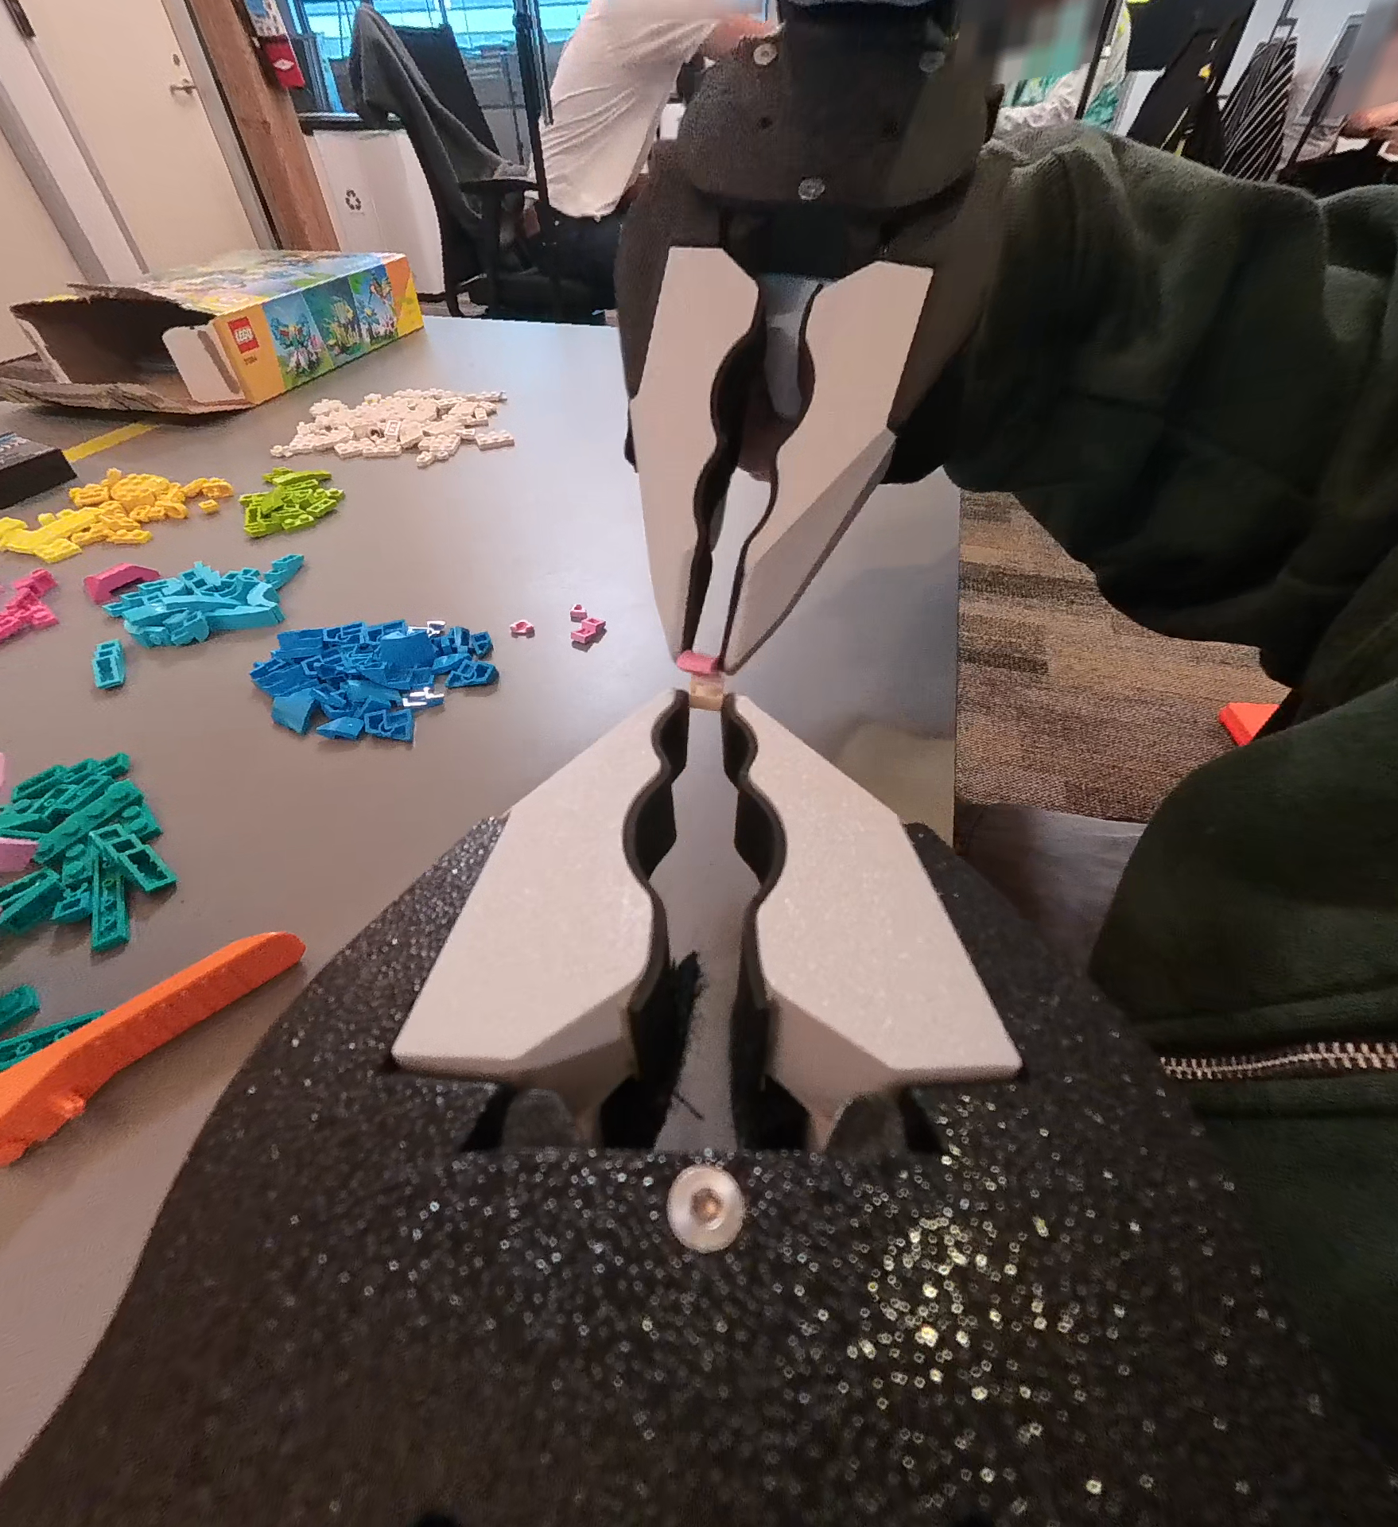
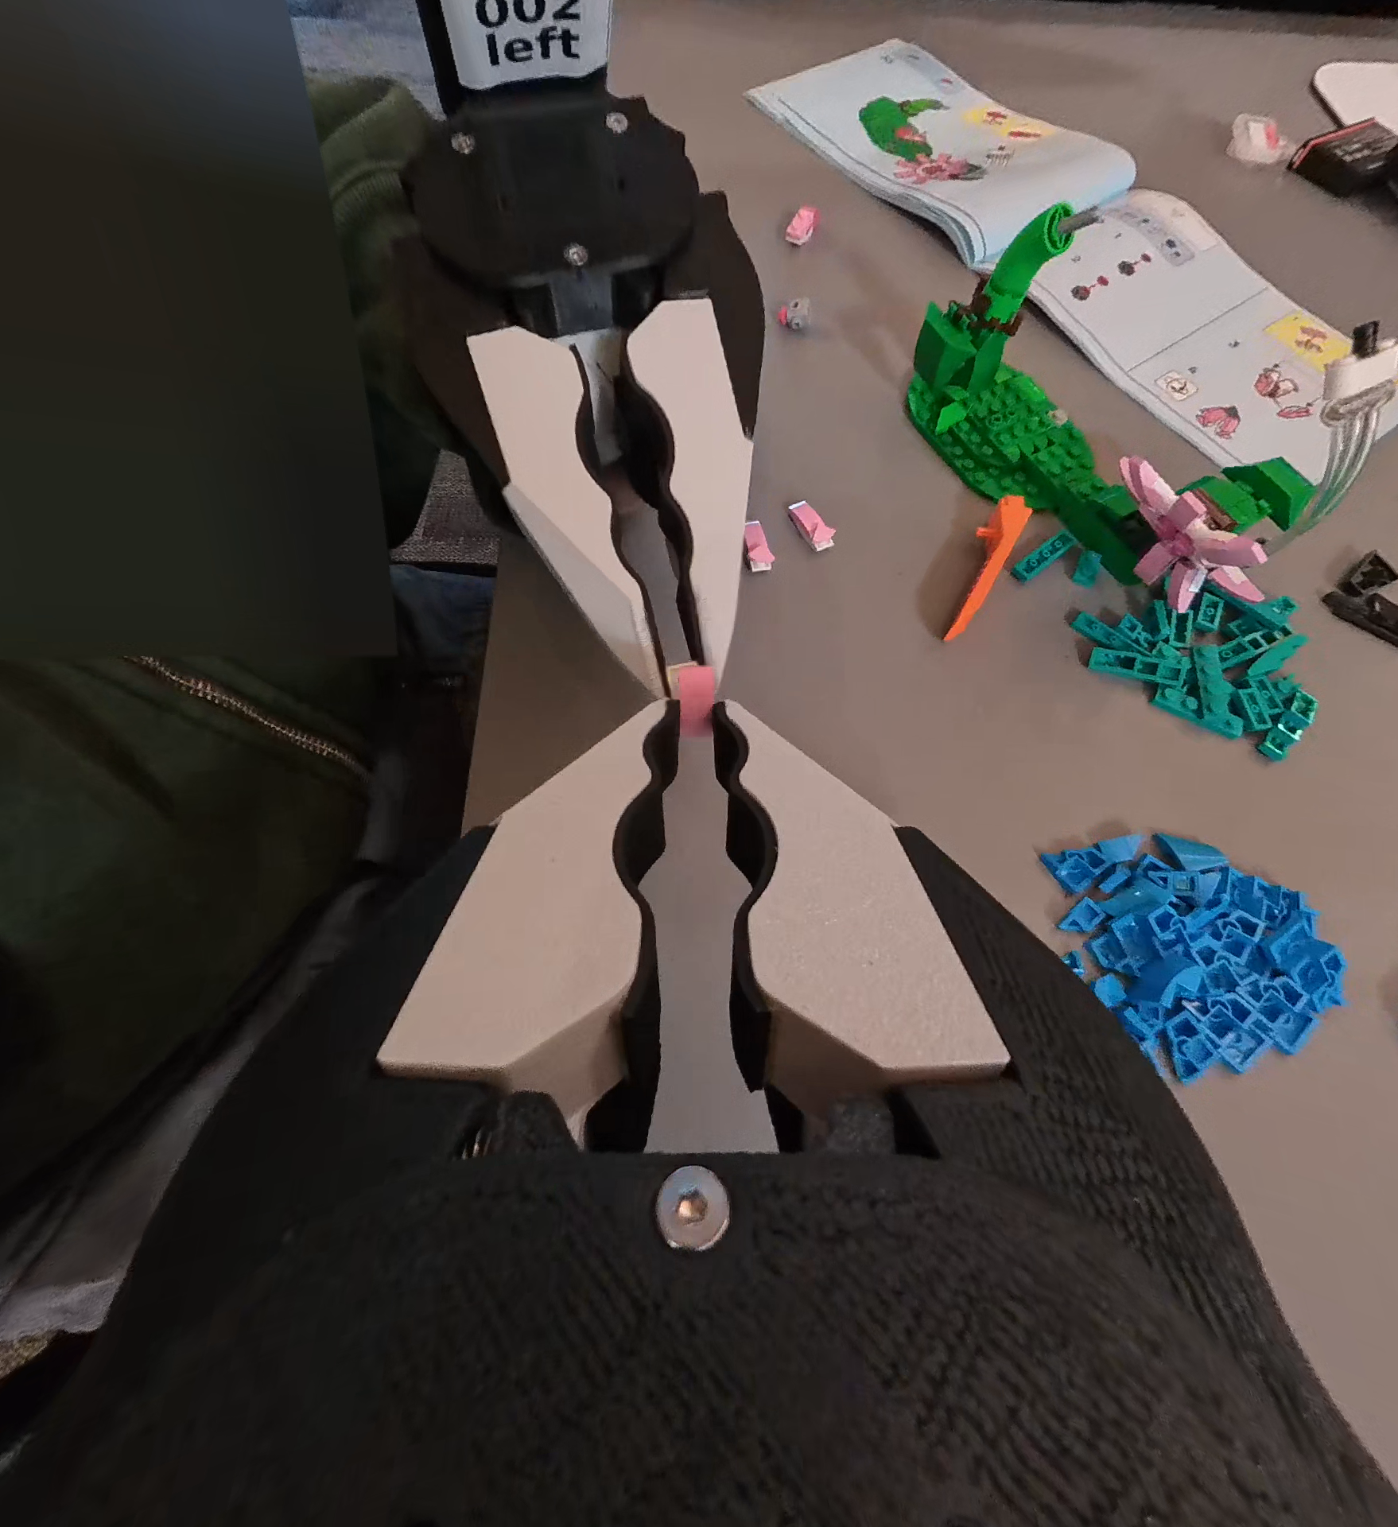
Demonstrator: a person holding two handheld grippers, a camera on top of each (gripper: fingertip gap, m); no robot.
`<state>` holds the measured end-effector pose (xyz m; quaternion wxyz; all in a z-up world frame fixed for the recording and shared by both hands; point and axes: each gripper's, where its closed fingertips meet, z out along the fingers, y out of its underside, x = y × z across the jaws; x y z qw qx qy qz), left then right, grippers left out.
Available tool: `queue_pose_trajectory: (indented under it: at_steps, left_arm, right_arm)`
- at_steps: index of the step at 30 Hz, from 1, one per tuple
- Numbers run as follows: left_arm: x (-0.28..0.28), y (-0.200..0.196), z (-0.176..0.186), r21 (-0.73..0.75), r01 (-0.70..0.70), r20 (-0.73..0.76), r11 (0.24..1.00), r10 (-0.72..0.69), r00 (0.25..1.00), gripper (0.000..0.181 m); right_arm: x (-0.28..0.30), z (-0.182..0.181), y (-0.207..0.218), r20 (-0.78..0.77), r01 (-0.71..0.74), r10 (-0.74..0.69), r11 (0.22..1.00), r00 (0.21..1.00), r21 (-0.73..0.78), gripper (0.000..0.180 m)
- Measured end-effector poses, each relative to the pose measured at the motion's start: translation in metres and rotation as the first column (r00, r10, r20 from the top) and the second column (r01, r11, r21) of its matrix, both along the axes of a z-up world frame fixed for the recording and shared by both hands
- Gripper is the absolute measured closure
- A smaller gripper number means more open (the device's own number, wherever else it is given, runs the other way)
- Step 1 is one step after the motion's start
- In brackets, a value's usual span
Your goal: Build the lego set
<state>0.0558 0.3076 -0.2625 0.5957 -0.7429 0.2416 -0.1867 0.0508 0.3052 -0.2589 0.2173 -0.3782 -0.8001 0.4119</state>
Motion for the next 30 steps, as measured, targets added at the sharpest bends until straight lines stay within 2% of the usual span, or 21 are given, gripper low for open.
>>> queue_pose_trajectory:
  at_steps: [15, 30]
  left_arm:
    - [0.0034, -0.0012, -0.0014, -0.008, 0.023, -0.004, 1.000, -0.023, 1.000, 0.175]
    - [0.0030, -0.0011, -0.0005, -0.005, 0.023, 0.004, 1.000, -0.023, 1.000, 0.175]
  right_arm:
    - [0.0039, -0.0023, -0.0037, 0.045, -0.058, 0.053, 0.992, 0.998, 0.114, 0.173]
    - [0.0028, -0.0012, -0.0043, 0.035, -0.054, 0.050, 0.991, 0.998, 0.121, 0.173]
